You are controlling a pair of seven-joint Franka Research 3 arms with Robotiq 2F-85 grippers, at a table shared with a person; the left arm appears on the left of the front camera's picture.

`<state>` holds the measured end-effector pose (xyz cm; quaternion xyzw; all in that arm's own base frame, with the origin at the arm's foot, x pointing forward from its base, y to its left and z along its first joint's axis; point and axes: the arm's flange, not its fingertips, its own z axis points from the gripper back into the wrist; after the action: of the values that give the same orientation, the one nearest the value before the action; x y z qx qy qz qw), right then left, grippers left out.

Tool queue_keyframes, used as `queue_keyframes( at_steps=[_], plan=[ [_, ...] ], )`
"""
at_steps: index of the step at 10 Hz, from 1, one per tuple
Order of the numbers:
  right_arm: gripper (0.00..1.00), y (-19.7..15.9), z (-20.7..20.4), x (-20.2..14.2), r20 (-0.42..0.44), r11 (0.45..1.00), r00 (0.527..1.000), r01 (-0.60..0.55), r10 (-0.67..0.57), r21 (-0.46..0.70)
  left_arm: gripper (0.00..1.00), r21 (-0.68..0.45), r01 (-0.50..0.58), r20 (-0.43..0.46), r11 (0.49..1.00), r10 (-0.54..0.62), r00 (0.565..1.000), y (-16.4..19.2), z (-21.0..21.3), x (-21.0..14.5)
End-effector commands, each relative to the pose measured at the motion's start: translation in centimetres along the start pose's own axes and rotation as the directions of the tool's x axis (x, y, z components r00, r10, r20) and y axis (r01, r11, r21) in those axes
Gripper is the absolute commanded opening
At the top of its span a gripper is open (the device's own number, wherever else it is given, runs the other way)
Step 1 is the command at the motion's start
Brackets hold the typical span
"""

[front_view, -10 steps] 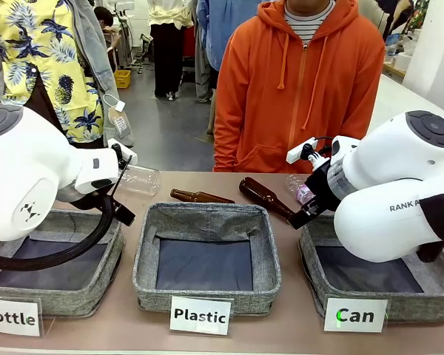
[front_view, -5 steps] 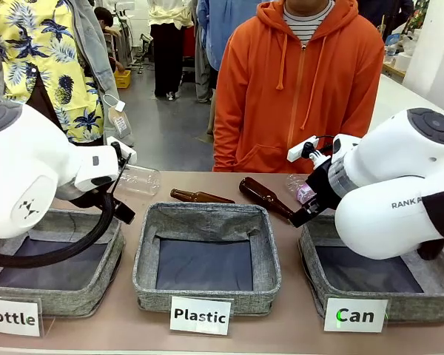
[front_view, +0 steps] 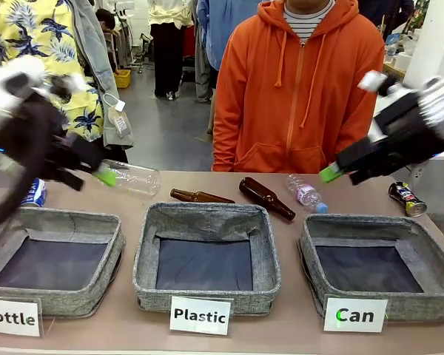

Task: Sort the can waste into the basket.
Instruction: Pick up the can waste from the table and place it in the right Fabric basket.

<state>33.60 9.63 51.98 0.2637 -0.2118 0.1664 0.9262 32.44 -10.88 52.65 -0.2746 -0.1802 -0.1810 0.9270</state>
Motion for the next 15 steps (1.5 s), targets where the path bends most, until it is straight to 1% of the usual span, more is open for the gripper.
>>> queue_keyframes(
  at_steps=[1,2,3,4,5,6,7,8,9,10,11,12,15],
  plan=[
    [1.0,-6.5,5.4,-2.2,0.082,0.968,0.984,0.135,-0.156,0.213,1.0,-0.233,-0.121,0.0,0.965,0.124,0.992,8.6,5.7,-1.9],
    [1.0,-10.0,7.5,-3.6,0.136,0.931,0.96,0.196,-0.247,0.309,1.0,-0.351,-0.171,0.024,0.921,0.191,0.981,12.7,8.1,-3.2],
    [1.0,-13.8,8.7,-5.2,0.167,0.887,0.926,0.255,-0.338,0.385,1.0,-0.424,-0.267,0.046,0.865,0.315,0.948,17.4,9.7,-4.9],
    [1.0,-17.6,9.3,-6.9,0.172,0.829,0.872,0.349,-0.458,0.437,1.0,-0.492,-0.346,0.063,0.799,0.429,0.901,20.8,10.4,-7.0],
    [1.0,-20.8,9.7,-8.6,0.177,0.775,0.824,0.401,-0.538,0.489,1.0,-0.544,-0.394,0.104,0.741,0.525,0.845,22.6,10.4,-9.4],
    [1.0,-23.7,10.0,-10.5,0.197,0.721,0.768,0.433,-0.609,0.541,1.0,-0.59,-0.42,0.146,0.689,0.603,0.784,23.5,9.9,-11.4],
    [1.0,-25.8,10.0,-11.9,0.204,0.671,0.711,0.471,-0.673,0.573,1.0,-0.607,-0.442,0.155,0.66,0.644,0.749,23.3,8.9,-12.1],
    [1.0,-27.2,9.8,-12.9,0.202,0.64,0.674,0.5,-0.71,0.583,1.0,-0.597,-0.512,0.156,0.618,0.715,0.681,22.7,7.9,-12.2],
    [1.0,-28.3,9.6,-13.6,0.198,0.619,0.652,0.515,-0.732,0.594,1.0,-0.609,-0.585,0.142,0.536,0.799,0.584,23.4,7.1,-12.8],
    [1.0,-28.9,9.2,-13.8,0.21,0.604,0.619,0.541,-0.757,0.585,1.0,-0.624,-0.624,0.132,0.469,0.851,0.508,22.6,5.9,-12.6],
    [1.0,-28.4,8.6,-13.4,0.262,0.647,0.615,0.564,-0.744,0.514,1.0,-0.582,-0.641,0.182,0.5,0.848,0.498,20.6,4.9,-12.2],
    [1.0,-28.7,9.3,-15.0,0.186,0.59,0.618,0.553,-0.764,0.589,1.0,-0.611,-0.585,0.131,0.533,0.797,0.59,26.5,8.2,-12.1],
    [1.0,-28.7,9.3,-15.0,0.186,0.59,0.618,0.553,-0.764,0.589,1.0,-0.611,-0.585,0.131,0.533,0.797,0.59,26.5,8.2,-12.1]
  ],
)
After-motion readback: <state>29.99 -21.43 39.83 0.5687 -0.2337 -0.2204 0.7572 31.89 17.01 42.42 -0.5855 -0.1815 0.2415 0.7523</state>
